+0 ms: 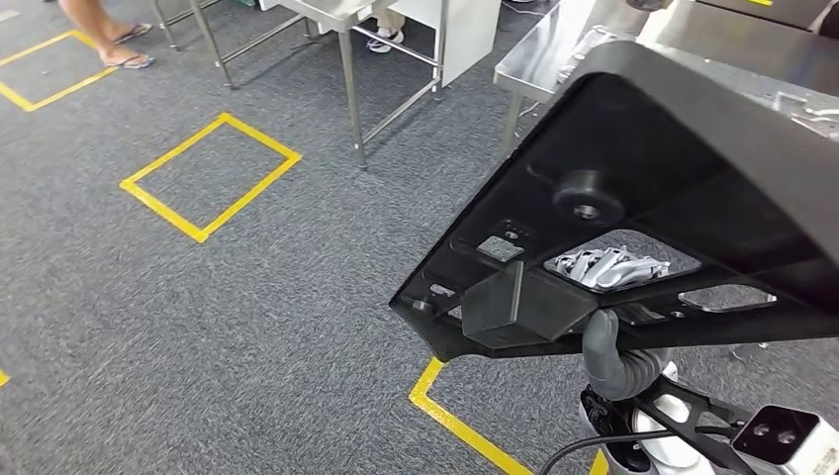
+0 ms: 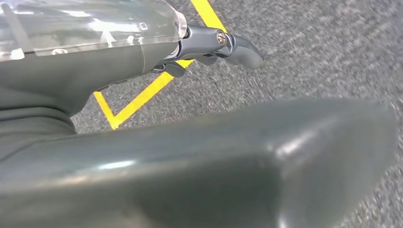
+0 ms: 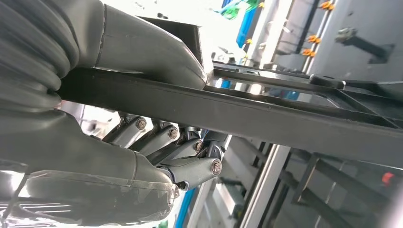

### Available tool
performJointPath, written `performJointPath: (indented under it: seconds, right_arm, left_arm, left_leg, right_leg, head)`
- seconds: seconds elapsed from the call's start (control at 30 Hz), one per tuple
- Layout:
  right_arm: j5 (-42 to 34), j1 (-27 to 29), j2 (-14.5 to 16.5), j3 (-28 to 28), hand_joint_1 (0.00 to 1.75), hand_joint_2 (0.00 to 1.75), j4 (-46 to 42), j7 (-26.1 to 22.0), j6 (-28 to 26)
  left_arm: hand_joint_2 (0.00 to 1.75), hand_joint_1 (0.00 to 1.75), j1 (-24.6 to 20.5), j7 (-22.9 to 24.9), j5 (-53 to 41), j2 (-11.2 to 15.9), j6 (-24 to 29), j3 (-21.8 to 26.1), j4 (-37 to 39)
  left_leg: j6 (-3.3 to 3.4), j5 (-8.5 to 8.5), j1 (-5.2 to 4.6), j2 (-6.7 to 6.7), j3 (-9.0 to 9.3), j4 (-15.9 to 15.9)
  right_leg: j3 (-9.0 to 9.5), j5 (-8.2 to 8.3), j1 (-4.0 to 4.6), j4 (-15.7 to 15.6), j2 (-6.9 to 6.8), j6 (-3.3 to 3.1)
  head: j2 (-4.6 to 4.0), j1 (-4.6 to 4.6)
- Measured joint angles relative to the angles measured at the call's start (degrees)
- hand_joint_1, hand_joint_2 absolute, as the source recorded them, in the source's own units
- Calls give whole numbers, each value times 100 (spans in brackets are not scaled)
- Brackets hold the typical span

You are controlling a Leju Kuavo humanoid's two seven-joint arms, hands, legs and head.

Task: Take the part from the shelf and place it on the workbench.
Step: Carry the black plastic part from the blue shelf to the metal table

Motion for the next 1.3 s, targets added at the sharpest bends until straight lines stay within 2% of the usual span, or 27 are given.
performJointPath:
  seconds: [0.07, 0.1, 0.17, 0.23, 0.3, 0.37, 0.4, 0.43, 0.47, 0.5, 0.57, 0.63, 0.67, 0.7, 0.73, 0.77, 0.83, 0.87, 0.9, 0.93, 0.97, 1.0, 1.07, 1.13, 1.2, 1.23, 1.3]
  right_arm:
    - [24, -13, 1, 46, 175, 175, 24, -2, -27]
    - [37, -19, 3, 72, 175, 175, 35, -3, -28]
    - [59, -25, 5, 107, 175, 175, 57, -4, -25]
    - [67, -38, 8, 121, 175, 175, 70, -5, -24]
    - [68, -60, 16, 142, 175, 175, 80, -6, -25]
    - [69, -67, 21, 167, 175, 175, 105, -5, -25]
    - [69, -66, 21, 178, 175, 175, 119, -5, -23]
    - [66, -67, 21, 187, 175, 175, 133, -4, -20]
    - [61, -72, 21, 193, 175, 175, 143, -4, -14]
    - [50, -82, 21, 196, 175, 175, 151, -4, -4]
    - [-20, -116, 21, 201, 175, 175, 173, -3, 48]
    - [-143, -158, 21, 213, 175, 175, 204, -2, 141]
    - [-196, -187, 21, 229, 175, 175, 221, -1, 190]
    - [-228, -224, 21, 256, 175, 175, 243, -2, 230]
    - [-250, -284, 22, 293, 175, 175, 268, -1, 259]
    - [-277, -380, 24, 349, 175, 175, 299, 2, 276]
    - [-364, -604, 33, 476, 175, 175, 369, 29, 266]
    - [-415, -706, 38, 538, 175, 175, 402, 62, 240]
    - [-466, -784, 42, 591, 175, 175, 426, 105, 197]
    - [-510, -853, 44, 639, 175, 175, 442, 154, 144]
    - [-546, -917, 44, 678, 175, 175, 451, 197, 90]
    - [-575, -982, 43, 710, 175, 175, 456, 224, 43]
    - [-601, -1082, 41, 755, 175, 175, 457, 242, -22]
    - [-591, -1114, 40, 798, 175, 175, 457, 234, -86]
    - [-548, -1113, 39, 837, 175, 175, 456, 221, -142]
    - [-526, -1116, 39, 853, 175, 175, 455, 216, -161]
    - [-506, -1129, 44, 896, 175, 175, 454, 213, -187]
  left_arm:
    - [0, 0, -10, 14, -2, -11, 12, 0, 0]
    - [0, 0, -16, 17, -2, -15, 20, 0, 0]
    - [0, 0, -35, 18, -2, -20, 29, 0, 0]
    - [0, 0, -51, 17, -4, -28, 29, 0, 0]
    - [0, 0, -49, 17, -8, -37, 30, 0, 0]
    - [0, 0, -25, 19, -11, -39, 31, 0, 0]
    - [0, 0, -14, 19, -11, -38, 31, 1, 0]
    - [0, 0, -6, 19, -11, -38, 31, 1, 0]
    - [0, 0, -3, 18, -13, -38, 31, 1, 0]
    - [0, 0, -3, 17, -14, -38, 31, 1, 0]
    - [0, 0, 0, 13, -22, -31, 21, 2, 0]
    - [0, 0, -1, 0, -40, -25, -7, 4, 0]
    - [0, 0, -4, -6, -56, -26, -21, 4, 0]
    - [0, 0, -11, -8, -72, -26, -32, 4, 0]
    - [0, 0, -16, -10, -87, -26, -38, 4, 0]
    - [0, 0, -19, -13, -101, -27, -43, 4, 0]
    - [0, 0, -14, -26, -125, -27, -57, 4, 0]
    - [0, 0, -9, -38, -134, -27, -66, 4, 0]
    - [0, 0, -7, -54, -144, -28, -74, 4, 0]
    - [0, 0, -9, -70, -157, -29, -81, 4, 0]
    - [0, 0, -13, -84, -172, -34, -87, 4, 0]
    - [0, 0, -19, -92, -186, -39, -93, 4, 0]
    - [0, 0, -25, -99, -204, -45, -113, 4, 0]
    - [0, 0, -28, -98, -230, -44, -145, 4, 0]
    - [0, 0, -36, -89, -255, -43, -169, 4, 0]
    - [0, 0, -42, -84, -264, -43, -175, 4, 0]
    - [0, 0, -51, -77, -286, -45, -199, 3, 1]
  left_leg:
    - [-66, -60, -25, 93, 32, 34]
    - [-100, -83, -39, 138, 48, 41]
    - [-166, -116, -41, 226, 89, 34]
    - [-222, -244, -13, 90, 73, 167]
    - [-249, -579, 12, -196, -162, 726]
    - [-256, -914, 18, -315, -571, 1544]
    - [-252, -942, 17, -330, -710, 1773]
    - [-237, -844, 16, -340, -747, 1778]
    - [-213, -638, 16, -366, -666, 1531]
    - [-180, -381, 16, -445, -505, 1120]
    - [-118, -62, 24, -741, -220, 391]
    - [-86, -24, 13, -892, -136, 144]
    - [-72, -14, 6, -830, -127, 122]
    - [-45, 3, 8, -757, -113, 96]
    - [-11, 24, 17, -680, -97, 66]
    - [25, 43, 26, -588, -83, 36]
    - [65, 54, 20, -415, -78, 13]
    - [72, 50, 15, -325, -80, 15]
    - [69, 44, 13, -246, -79, 18]
    - [63, 35, 14, -172, -77, 23]
    - [54, 23, 16, -105, -72, 33]
    - [37, 6, 17, -46, -64, 46]
    - [-16, -39, -4, 49, -45, 81]
    - [-83, -75, -37, 139, -17, 93]
    - [-149, -104, -39, 243, 15, 85]
    - [-181, -153, -25, 210, 17, 124]
    - [-225, -426, 4, -32, -140, 534]
  right_leg:
    - [302, 186, 26, -592, -186, -47]
    - [341, 179, 46, -674, -218, -79]
    - [337, 173, 61, -670, -98, -150]
    - [352, 187, 40, -697, 15, -223]
    - [361, 200, 27, -713, 122, -278]
    - [359, 201, 46, -711, 266, -299]
    - [362, 200, 56, -709, 346, -302]
    - [369, 200, 65, -708, 430, -302]
    - [381, 200, 71, -707, 508, -301]
    - [391, 199, 75, -707, 582, -299]
    - [377, 203, 78, -692, 721, -263]
    - [328, 222, 51, -684, 853, -187]
    - [307, 239, 35, -692, 927, -141]
    - [291, 235, 30, -681, 929, -105]
    - [252, 190, 38, -616, 839, -81]
    - [157, 74, 50, -428, 681, -59]
    - [-188, -293, 50, 280, 323, -32]
    - [-381, -451, 37, 680, 238, -14]
    - [-505, -513, 20, 938, 202, 2]
    - [-523, -467, 5, 986, 178, 15]
    - [-413, -319, -8, 782, 146, 24]
    - [-198, -116, -15, 381, 80, 22]
    - [211, 145, 13, -402, -183, -21]
    - [330, 176, 53, -659, -297, -74]
    - [320, 195, 52, -667, -156, -125]
    - [326, 206, 40, -683, -92, -159]
    - [344, 233, 9, -716, 34, -223]
  head:
    - [0, -7]
    - [0, -9]
    - [0, -10]
    - [0, -16]
    - [0, -37]
    - [0, -49]
    - [0, -51]
    - [0, -52]
    - [0, -52]
    - [0, -54]
    - [0, -50]
    - [0, -46]
    - [0, -48]
    - [0, -47]
    - [0, -33]
    - [0, -16]
    - [0, 19]
    - [0, 22]
    - [0, 23]
    - [0, 24]
    - [0, 25]
    - [0, 26]
    - [0, 27]
    - [0, 25]
    - [0, 21]
    - [0, 19]
    - [0, 0]
